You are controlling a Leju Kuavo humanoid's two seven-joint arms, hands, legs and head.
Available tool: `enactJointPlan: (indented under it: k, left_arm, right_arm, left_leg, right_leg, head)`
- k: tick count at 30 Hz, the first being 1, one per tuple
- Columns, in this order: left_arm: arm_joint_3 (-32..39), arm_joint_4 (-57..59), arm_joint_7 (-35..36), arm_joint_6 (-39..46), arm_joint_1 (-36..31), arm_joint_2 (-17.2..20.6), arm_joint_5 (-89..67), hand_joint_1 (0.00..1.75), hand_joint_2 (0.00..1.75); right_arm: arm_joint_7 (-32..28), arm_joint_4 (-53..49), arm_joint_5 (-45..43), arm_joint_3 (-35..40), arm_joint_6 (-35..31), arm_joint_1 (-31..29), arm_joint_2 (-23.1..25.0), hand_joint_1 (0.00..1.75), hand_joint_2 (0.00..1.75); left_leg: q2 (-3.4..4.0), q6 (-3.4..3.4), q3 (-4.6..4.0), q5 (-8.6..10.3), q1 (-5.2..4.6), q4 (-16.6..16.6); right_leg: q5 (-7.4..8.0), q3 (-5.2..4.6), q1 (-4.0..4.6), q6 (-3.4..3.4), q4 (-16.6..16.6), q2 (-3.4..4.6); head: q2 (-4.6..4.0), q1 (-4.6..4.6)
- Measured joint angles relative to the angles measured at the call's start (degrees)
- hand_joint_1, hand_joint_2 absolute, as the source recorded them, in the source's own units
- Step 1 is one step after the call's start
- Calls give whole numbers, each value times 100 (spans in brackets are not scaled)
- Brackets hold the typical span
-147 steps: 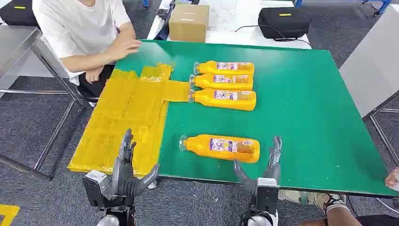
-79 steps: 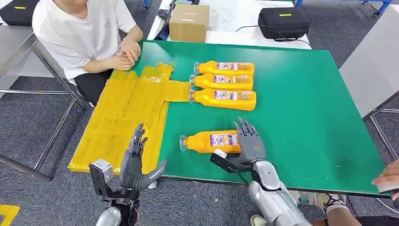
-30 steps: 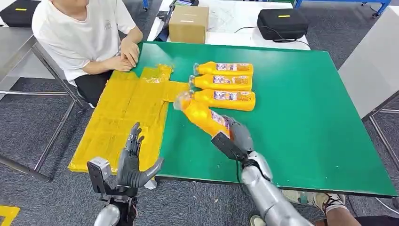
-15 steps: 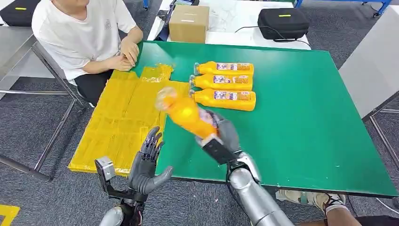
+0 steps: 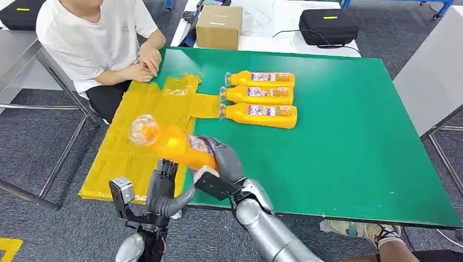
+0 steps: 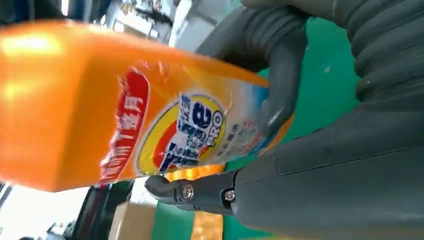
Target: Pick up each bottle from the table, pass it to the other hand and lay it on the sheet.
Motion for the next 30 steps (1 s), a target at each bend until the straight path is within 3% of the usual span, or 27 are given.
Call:
enactJointPlan:
  k: [10,24,25,26,29,30]
  left_arm:
    - [28,0,-116,398,-41,-24,-48,0,175]
    - [181,0,-164,334,-96,-59,448,2,175]
    - [203,0,-155,312,-108,-59,507,94,175]
    - [227,2,-151,273,-131,-59,562,175,175]
    - [273,20,-120,157,-156,-59,724,175,175]
    - [297,50,-92,105,-175,-59,804,175,175]
  right_arm:
    - [7,24,-313,299,22,-13,135,175,175]
    - [-114,164,-404,623,315,3,177,175,175]
    - [-137,177,-396,662,354,6,177,175,175]
    - [-168,197,-380,708,407,6,177,175,175]
    - [-238,236,-347,806,448,-16,177,175,175]
    - [-267,254,-345,831,463,-33,177,152,175]
  left_leg:
    - [-1,0,0,0,-1,0]
    - [1,0,0,0,-1,0]
    - [1,0,-1,0,-1,0]
    - [0,0,0,0,-1,0]
    - [0,0,0,0,-1,0]
    - [1,0,0,0,0,0]
  right_leg:
    - [0,0,-1,0,0,-1]
    - [0,0,0,0,0,0]
    - [0,-1,0,0,0,0]
    - [0,-1,0,0,-1,0]
    - [0,-1,-1,0,0,0]
    - [0,0,0,0,0,0]
  head:
    - [0,0]
    - [0,2]
    - [0,0]
    - [0,0]
    - [0,0]
    - [0,2]
